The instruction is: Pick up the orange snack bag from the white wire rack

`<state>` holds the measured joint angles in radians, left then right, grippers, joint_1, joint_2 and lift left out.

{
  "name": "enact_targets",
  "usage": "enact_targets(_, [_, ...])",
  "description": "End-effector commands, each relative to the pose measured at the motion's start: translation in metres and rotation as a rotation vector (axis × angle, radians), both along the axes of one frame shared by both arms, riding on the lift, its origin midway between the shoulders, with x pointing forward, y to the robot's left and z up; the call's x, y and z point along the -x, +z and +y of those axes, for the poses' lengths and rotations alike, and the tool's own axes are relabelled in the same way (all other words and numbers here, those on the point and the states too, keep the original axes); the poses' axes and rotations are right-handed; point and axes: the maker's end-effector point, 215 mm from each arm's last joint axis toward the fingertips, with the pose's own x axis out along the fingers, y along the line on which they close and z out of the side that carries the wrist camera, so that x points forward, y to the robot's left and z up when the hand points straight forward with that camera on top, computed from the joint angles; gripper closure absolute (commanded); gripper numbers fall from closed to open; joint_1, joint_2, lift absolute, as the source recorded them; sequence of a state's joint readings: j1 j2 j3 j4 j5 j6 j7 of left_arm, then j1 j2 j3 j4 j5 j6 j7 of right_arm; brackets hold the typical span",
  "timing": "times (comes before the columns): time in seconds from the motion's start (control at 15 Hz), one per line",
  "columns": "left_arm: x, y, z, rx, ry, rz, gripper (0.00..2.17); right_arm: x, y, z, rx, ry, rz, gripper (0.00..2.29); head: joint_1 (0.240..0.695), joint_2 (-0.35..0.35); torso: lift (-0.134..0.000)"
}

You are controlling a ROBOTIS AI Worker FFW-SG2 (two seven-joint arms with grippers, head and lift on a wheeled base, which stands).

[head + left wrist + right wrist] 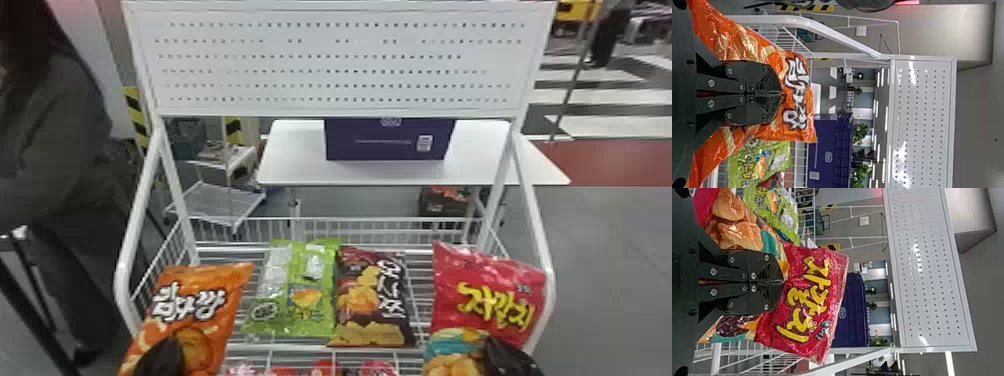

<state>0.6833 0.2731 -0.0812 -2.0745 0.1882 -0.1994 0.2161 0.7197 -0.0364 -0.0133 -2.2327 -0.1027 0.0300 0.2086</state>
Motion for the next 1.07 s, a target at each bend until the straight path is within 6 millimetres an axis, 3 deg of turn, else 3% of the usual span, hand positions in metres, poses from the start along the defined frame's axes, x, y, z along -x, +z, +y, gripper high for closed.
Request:
enact_targets(0.0, [0.000,0.002,0.004,-0.007,0.006,-0.006,1.89,0.000,0.000,0.000,0.001,0.000,0.001,2.22,0.499,0.000,0.000])
enact_targets(1.0, [0.000,0.005,0.010,-0.013,0.014,-0.012,1.89,0.015,0.009,-0.012,0.021,-0.012,-0.032,2.22,0.499,0.000,0.000])
